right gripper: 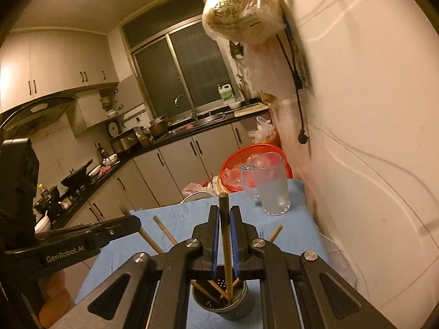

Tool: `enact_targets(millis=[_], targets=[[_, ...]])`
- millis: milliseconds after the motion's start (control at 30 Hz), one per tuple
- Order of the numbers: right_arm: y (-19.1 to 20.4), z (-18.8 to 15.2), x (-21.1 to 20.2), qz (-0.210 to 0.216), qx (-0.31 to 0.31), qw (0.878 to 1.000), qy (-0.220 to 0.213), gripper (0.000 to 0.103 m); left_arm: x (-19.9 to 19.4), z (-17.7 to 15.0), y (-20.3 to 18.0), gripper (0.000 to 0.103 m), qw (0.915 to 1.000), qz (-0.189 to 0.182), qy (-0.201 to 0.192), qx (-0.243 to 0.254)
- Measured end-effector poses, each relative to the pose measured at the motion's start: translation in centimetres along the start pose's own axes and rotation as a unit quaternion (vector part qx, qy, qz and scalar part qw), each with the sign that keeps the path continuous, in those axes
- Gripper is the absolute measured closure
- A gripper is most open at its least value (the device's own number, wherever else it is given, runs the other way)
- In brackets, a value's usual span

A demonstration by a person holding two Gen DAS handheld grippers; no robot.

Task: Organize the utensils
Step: 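Drop the left tool's chopstick into the black cup while the right tool releases its own, then grasp a third chopstick with the left tool while the right tool grasps one too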

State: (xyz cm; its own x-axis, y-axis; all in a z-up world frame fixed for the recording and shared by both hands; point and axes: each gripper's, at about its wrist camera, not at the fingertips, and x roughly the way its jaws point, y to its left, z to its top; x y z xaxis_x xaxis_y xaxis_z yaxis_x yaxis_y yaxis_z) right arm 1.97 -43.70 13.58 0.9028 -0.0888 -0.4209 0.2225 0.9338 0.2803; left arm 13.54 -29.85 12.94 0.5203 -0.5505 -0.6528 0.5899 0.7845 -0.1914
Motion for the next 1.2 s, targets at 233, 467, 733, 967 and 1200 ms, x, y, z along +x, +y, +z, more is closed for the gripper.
enact_targets(millis=[233,467,733,967,1200], targets=[[0.4,0.3,-1.8,0.001,0.004,1.000,-0.018,0.088,-1.9,0.0,0.2,0.079,0.9998,0.003,-0.018,0.001],[1.6,-1.9,-3.9,0.051,0.019,0.998,0.013,0.088,-5.3,-1.8,2.8,0.079,0.9995,0.008,-0.029,-0.008],[5.7,-9.3,-0.5,0.105,-0.010,0.985,0.138,0.088,-5.1,-8.3,9.5,0.079,0.9966,0.059,0.035,-0.046],[8.5,-15.1,3.8,0.095,-0.025,0.970,0.222,0.088,-2.1,-15.0,16.6,0.079,0.9817,0.105,0.117,-0.106],[10.4,-16.3,9.8,0.060,-0.014,0.957,0.284,0.088,1.7,-17.0,21.2,0.079,0.9666,0.104,0.182,-0.148]])
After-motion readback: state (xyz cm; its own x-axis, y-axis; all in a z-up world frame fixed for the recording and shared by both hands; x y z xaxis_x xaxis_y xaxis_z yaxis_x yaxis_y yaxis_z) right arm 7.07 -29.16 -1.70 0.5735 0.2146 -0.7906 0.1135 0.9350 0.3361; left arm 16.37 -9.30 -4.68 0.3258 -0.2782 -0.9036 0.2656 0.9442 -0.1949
